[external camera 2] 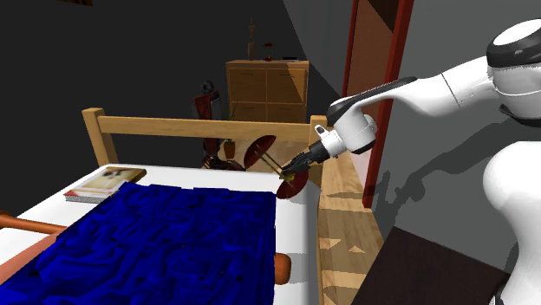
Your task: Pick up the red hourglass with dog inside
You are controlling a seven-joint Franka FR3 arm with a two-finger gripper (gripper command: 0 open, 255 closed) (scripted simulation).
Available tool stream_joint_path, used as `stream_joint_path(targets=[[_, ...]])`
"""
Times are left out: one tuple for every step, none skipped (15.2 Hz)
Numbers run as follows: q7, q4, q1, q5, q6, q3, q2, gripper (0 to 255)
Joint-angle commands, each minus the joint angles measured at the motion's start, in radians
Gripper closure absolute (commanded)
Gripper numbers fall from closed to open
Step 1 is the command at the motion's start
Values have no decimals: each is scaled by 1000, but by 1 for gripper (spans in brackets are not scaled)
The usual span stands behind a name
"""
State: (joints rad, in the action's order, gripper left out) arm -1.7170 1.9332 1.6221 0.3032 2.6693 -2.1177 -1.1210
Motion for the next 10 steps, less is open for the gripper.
stream_joint_path(targets=[[10,11,-9,5,-4,13,19,255],[16,16,-14,7,-8,19,29,255],[22,20,-18,10,-11,25,39,255],[27,24,-23,12,-15,32,48,255],[33,28,-27,15,-19,38,58,255],[39,32,-32,17,-22,44,68,255],[45,35,-37,20,-27,51,77,255],[51,38,-42,22,-31,58,87,255],[51,39,-42,23,-31,59,88,255],[51,39,-42,23,-31,59,88,255]])
